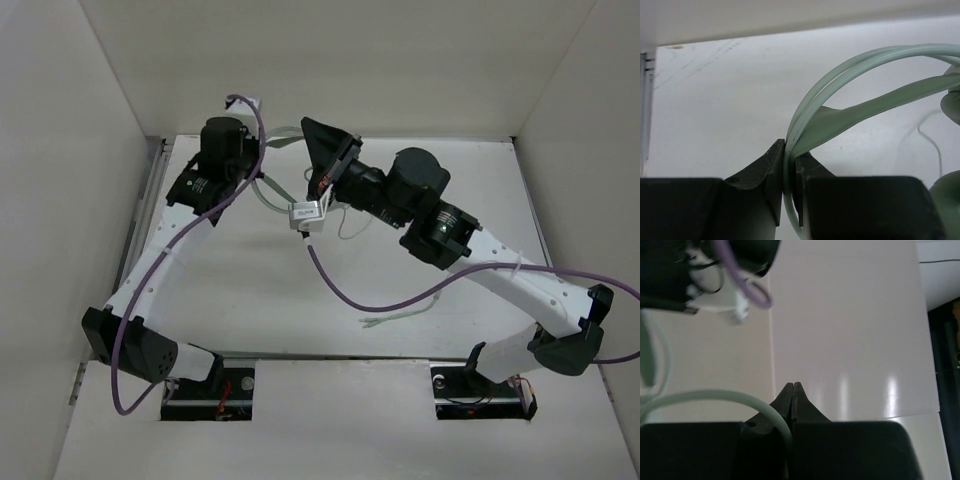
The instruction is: Wrap the headphones
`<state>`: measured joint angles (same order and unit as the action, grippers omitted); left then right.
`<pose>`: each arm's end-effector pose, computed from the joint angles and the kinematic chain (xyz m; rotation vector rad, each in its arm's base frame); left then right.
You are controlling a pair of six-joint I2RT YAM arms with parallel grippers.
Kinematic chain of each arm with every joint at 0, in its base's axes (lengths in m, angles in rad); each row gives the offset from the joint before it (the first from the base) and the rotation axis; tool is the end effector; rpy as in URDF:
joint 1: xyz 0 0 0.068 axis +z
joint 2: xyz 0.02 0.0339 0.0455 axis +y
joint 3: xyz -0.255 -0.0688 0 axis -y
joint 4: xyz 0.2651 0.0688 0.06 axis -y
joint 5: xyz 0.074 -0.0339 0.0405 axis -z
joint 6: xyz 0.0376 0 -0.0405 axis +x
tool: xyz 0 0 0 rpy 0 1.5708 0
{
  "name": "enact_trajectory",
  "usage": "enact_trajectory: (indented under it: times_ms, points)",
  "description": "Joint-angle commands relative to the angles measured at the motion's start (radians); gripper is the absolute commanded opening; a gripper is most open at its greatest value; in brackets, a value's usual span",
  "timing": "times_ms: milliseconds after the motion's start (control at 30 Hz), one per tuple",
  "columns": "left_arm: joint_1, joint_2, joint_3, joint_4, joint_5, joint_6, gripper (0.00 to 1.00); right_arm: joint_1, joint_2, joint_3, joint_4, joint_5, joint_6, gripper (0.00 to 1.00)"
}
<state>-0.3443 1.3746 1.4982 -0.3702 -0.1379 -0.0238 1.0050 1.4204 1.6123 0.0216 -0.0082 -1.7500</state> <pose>0.3160 -0.1078 0.4287 0.1931 1.8068 -0.1356 0.1818 0.2869 0.4987 -1.3600 0.2590 -0.6195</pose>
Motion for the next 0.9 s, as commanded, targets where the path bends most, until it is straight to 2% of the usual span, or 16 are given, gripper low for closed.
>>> enact_trajectory:
  times_ms: [0,200,300,533,667,867]
  points:
    - [-0.058,-0.081,-0.018,0.057,0.075,0.031,0.00,-0.051,0.020,0.078,0.104,-0.075,-0.016,0.00]
    - [-0.159,-0.141,-0.039,0.007,0.127,0.151,0.00,-0.148,0.000,0.006,0.097,-0.082,0.012,0.00]
    - [-0.166,-0.167,-0.047,-0.021,0.129,0.203,0.00,-0.190,-0.032,-0.032,0.075,-0.085,-0.003,0.00]
    - [-0.196,-0.200,-0.076,-0.067,0.201,0.179,0.00,-0.242,-0.029,-0.035,0.074,-0.122,0.043,0.00]
    - [-0.209,-0.198,-0.027,-0.067,0.241,0.174,0.00,-0.248,-0.012,-0.049,0.083,-0.118,0.137,0.00]
    - [-0.221,-0.218,0.040,-0.070,0.316,0.144,0.00,-0.305,-0.015,-0.043,0.003,-0.153,0.403,0.00]
